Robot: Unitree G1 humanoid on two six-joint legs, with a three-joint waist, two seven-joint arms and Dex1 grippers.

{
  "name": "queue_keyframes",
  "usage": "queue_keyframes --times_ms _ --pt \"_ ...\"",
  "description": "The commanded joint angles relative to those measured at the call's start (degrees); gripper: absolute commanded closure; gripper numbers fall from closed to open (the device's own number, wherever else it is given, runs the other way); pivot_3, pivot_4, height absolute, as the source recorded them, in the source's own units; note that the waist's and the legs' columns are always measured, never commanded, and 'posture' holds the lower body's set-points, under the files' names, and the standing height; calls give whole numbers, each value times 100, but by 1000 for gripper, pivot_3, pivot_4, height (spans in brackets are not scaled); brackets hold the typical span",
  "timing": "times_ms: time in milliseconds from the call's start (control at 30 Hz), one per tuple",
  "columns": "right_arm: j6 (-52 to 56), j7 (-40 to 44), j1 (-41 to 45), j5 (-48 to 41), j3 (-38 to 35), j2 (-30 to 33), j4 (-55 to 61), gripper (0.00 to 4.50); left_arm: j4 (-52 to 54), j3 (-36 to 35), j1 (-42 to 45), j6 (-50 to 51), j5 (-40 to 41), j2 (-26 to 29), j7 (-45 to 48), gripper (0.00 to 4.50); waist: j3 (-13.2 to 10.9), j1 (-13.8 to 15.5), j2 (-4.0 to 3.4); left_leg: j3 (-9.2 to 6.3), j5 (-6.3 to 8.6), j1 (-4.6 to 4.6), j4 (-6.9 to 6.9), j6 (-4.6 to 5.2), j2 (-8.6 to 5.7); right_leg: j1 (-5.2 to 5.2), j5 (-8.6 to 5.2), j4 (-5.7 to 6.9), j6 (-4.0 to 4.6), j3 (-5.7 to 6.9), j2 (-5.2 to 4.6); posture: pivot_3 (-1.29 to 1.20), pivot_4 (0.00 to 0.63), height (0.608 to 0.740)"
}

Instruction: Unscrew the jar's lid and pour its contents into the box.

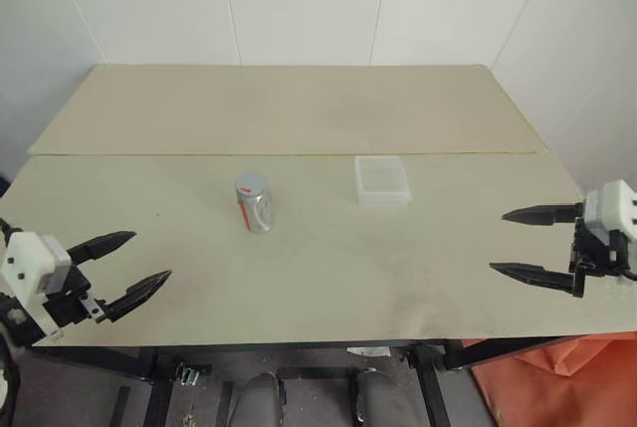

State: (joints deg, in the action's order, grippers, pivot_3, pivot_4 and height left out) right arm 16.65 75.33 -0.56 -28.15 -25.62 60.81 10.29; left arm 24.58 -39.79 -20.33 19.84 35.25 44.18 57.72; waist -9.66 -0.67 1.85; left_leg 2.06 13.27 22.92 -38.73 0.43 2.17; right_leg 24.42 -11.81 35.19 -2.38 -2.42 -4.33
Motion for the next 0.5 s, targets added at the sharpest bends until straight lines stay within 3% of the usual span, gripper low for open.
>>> queue_keyframes --times_ms 33,333,500 --pt "-84 -55 -31 -10 -210 40 151 0 42 23 27 -116 -29 12 -24 7 0 -2 0 0 0 0 0 0 0 0 0 0 0 0 0 0 150 740" --pt "-67 -161 -128 -44 -273 10 294 0 -128 407 279 -301 -209 -107 -154 7 0 -3 0 1 0 -3 0 0 1 0 0 3 0 0 1 0 150 740" --pt "-53 -349 -240 -24 -236 -102 415 0 -570 1254 958 -1291 -1060 -1148 -1098 7 0 27 0 0 0 -1 1 0 -6 -8 2 -7 -3 -1 -3 0 150 740"
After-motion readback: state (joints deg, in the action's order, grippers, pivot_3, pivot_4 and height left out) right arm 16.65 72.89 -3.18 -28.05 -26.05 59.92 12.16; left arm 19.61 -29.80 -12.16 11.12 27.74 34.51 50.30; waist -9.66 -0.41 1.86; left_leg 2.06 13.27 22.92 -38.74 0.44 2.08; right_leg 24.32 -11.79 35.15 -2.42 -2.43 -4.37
